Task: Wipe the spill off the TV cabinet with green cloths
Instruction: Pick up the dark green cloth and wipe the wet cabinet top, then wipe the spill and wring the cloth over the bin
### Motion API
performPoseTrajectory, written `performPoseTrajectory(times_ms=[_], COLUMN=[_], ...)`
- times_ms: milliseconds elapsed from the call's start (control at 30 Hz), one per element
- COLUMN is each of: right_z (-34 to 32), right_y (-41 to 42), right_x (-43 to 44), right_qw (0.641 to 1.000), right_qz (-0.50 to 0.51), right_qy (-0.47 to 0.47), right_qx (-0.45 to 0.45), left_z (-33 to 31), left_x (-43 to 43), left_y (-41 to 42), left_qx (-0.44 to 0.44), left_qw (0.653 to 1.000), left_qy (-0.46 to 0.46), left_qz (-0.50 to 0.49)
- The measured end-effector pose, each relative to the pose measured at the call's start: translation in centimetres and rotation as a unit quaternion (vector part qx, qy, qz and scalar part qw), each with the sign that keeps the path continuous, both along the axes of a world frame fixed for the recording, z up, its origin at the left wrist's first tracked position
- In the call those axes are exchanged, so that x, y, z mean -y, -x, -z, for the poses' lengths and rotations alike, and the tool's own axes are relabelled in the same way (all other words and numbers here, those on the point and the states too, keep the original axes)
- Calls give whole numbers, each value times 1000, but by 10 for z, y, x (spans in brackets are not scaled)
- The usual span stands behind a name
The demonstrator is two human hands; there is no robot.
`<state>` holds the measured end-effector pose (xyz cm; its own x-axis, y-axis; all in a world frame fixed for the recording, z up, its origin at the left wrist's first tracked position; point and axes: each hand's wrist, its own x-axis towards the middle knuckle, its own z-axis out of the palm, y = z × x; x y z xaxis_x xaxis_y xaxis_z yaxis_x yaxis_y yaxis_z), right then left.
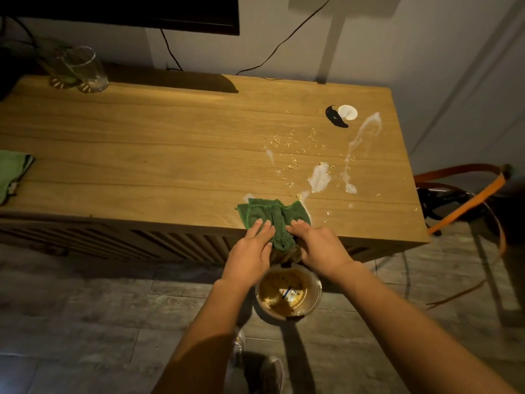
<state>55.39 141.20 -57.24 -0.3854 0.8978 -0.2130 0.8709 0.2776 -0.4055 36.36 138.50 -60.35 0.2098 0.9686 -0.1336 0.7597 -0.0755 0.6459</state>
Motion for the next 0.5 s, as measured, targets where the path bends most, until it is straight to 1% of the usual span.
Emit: performPoseTrajectory(times_ms=[67,133,233,333,500], right_z=[6,18,43,60,68], right_y=[-3,-5,-9,-12,-22], right_x=[23,50,83,91,82], right_qw=[999,997,992,985,984], right_qz=[38,69,108,157,168], right_qy=[-20,-9,31,37,62], right_qx=[-24,-40,-52,-64,-15], left_z=[5,14,34,49,58], left_x=[17,35,61,70,65], left_y=[-4,-9,-20,-32,-45], left_qx=[15,0,-14,-31,-58], left_qw=[1000,1000,999,997,994], left_qy=[-14,-6,35,72,86], left_qz=[6,23,27,4,37])
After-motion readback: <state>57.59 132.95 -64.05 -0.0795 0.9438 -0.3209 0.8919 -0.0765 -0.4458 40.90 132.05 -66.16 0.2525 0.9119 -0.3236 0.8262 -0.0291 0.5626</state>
